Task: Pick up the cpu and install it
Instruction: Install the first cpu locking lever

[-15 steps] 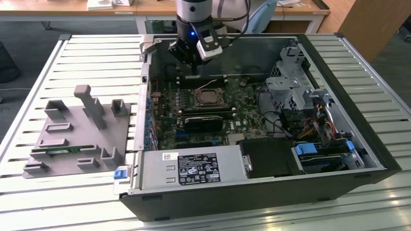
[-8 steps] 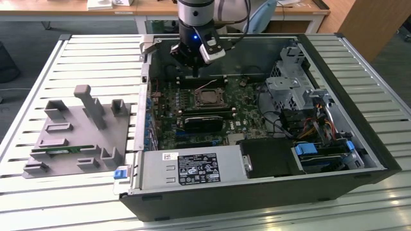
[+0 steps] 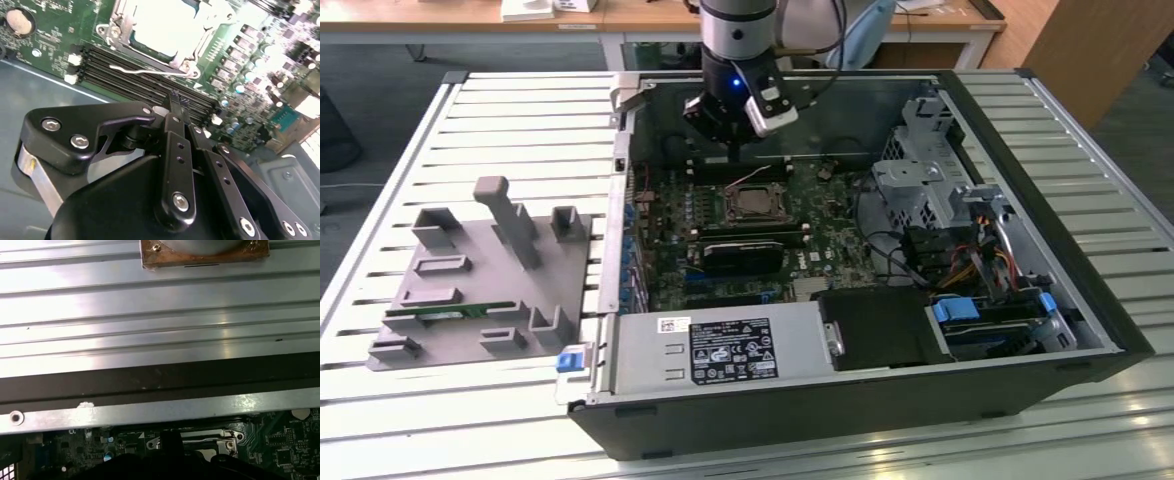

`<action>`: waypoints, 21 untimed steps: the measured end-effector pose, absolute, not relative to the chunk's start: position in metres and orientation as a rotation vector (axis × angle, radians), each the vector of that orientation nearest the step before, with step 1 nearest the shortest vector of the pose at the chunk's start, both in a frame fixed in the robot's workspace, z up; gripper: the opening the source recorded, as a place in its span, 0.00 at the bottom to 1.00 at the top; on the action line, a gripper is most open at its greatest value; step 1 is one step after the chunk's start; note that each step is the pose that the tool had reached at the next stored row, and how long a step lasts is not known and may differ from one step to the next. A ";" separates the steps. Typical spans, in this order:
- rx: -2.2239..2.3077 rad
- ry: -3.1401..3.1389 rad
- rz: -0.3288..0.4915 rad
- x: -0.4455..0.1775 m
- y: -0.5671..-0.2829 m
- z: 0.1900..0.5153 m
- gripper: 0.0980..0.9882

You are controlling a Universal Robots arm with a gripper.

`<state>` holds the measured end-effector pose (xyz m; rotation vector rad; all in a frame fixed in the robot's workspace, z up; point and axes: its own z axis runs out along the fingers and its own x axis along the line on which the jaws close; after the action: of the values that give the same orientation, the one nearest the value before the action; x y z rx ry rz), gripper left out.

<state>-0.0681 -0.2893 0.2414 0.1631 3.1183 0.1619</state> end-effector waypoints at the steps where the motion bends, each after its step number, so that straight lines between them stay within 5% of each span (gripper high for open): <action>1: 0.163 3.118 0.162 -0.066 -0.289 0.241 0.01; 21: 0.120 3.122 0.162 -0.047 -0.289 0.221 0.01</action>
<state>-0.0465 -0.2894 0.2206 0.1202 3.1217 0.1622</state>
